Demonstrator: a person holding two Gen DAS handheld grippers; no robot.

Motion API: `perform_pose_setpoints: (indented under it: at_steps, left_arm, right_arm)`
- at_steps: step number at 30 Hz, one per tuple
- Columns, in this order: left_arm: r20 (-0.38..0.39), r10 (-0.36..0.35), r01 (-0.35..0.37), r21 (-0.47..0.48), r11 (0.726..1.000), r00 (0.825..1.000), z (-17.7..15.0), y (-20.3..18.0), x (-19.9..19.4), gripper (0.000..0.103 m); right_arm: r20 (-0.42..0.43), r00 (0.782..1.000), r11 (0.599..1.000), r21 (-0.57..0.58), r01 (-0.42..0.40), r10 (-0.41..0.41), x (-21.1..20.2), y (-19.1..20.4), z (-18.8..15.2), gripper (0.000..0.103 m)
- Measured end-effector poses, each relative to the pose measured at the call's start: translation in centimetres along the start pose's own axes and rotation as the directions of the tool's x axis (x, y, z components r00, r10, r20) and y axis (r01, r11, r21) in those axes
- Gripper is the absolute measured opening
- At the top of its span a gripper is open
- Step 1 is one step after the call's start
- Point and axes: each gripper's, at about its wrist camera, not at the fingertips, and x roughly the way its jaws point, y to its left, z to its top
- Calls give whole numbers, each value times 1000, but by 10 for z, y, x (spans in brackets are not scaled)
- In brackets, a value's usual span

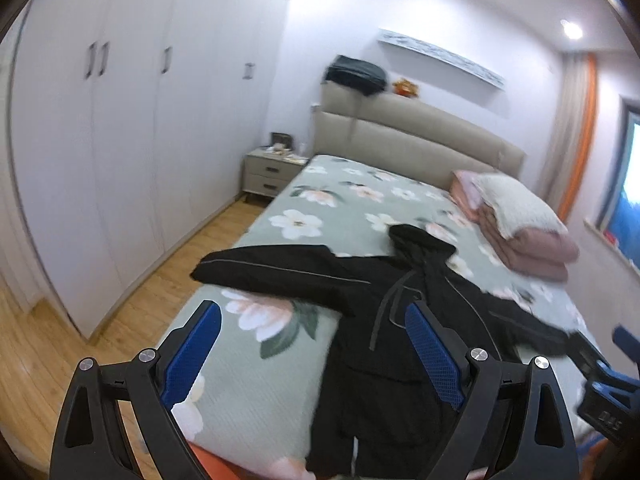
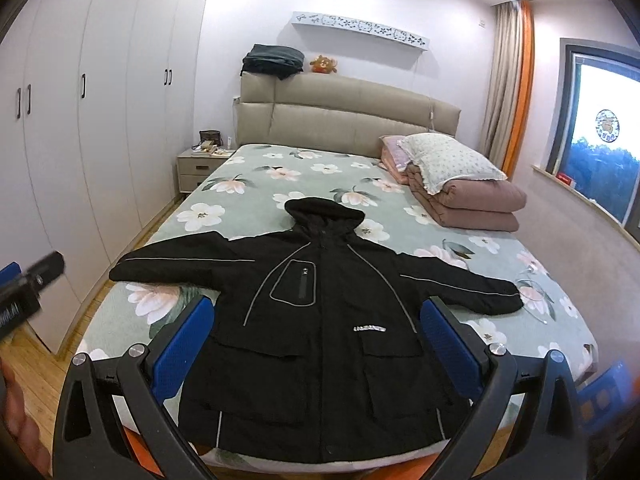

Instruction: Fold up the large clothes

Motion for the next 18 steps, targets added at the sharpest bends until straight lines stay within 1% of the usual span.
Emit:
perform_pose_setpoints:
  at_steps: [1,3,5,7,8,10,12,14,15,16,17,18]
  left_arm:
    - [-10,8,-9,-28,1000,1000,1,10,12,94]
    - [-48,35,-40,-109,993,998,-1,43,48,94]
    - [-106,70,-90,-206,974,992,-7,82,90,94]
    - [-125,102,-133,-273,953,987,-10,111,126,94]
    - [-130,115,-149,-294,944,985,-11,123,145,94]
    - [-158,118,-164,-321,933,980,-12,139,186,94]
    - [-193,100,-167,-369,915,976,-14,157,235,94]
    - [-224,76,-168,-427,889,972,-17,176,284,94]
    - [-248,59,-174,-472,864,967,-20,188,320,94]
    - [-272,54,-190,-503,843,961,-21,196,347,94]
    - [-286,53,-203,-529,824,957,-24,206,366,94]
    - [-302,51,-223,-569,791,952,-27,217,390,94]
  right_arm:
    - [-3,1000,1000,5,-11,11,9,1,-2,103]
    - [-18,999,999,15,-39,39,29,1,-9,103]
    - [-80,994,998,16,-68,69,65,7,-17,103]
    - [-122,989,996,17,-85,86,97,11,-21,103]
    - [-141,986,996,11,-89,89,120,17,-24,103]
    - [-162,983,996,-8,-91,88,153,25,-28,103]
    - [-190,978,994,-37,-98,89,196,38,-32,103]
    - [-225,968,990,-61,-124,107,249,53,-40,103]
    - [-241,963,988,-68,-138,118,271,58,-43,103]
    - [-265,955,984,-75,-161,137,301,67,-47,103]
    - [-289,945,980,-76,-183,154,326,73,-49,103]
    - [-311,936,977,-74,-198,166,344,76,-49,103]
